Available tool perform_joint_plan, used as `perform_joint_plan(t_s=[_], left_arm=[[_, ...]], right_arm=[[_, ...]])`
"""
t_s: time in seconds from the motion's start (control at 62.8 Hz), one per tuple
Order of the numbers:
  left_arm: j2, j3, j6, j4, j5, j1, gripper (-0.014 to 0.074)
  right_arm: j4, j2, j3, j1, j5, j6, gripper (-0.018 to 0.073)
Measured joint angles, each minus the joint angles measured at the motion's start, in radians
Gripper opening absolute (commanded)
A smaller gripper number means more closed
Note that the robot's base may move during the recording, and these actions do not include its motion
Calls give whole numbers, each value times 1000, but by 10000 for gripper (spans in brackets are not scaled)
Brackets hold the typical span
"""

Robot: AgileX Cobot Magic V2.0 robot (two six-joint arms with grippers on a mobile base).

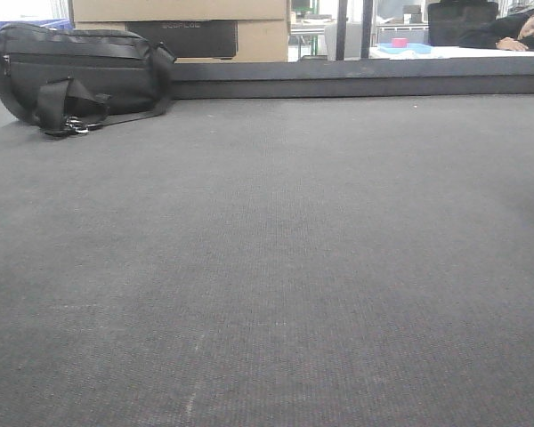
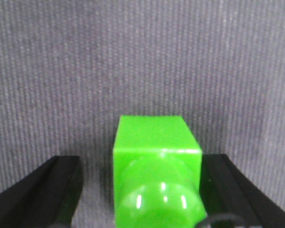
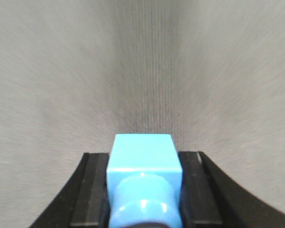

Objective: Grab block from conveyor and place in blue bin
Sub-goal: 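Lift the green and blue blocks off the conveyor with both grippers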

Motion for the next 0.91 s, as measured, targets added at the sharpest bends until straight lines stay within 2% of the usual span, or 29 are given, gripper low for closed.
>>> perform_joint_plan(t_s=[0.08,0.143,0.286,0.366,0.573,0.732,0.827,0.907], left_arm=[[0,0,0,0,-14,0,396],[0,0,0,0,-16,0,359],[0,0,0,0,0,0,92],[0,0,0,0,12,0,-103],[-25,2,0,0,50,0,-111],[-114,2,0,0,45,0,-111],[-196,17,0,-9,-3,0,-111],[-287,47,7,-31,-87,0,-111]], right_arm=[[0,-6,0,0,-6,0,-162],[0,-6,0,0,-12,0,-162],[0,-6,0,0,-18,0,-162],[0,-6,-4,0,-18,0,-162],[0,-24,-71,0,15,0,-162],[0,-108,-95,0,-52,0,-162],[0,-167,-93,0,-112,0,-162],[0,-234,-63,0,-178,0,-162]])
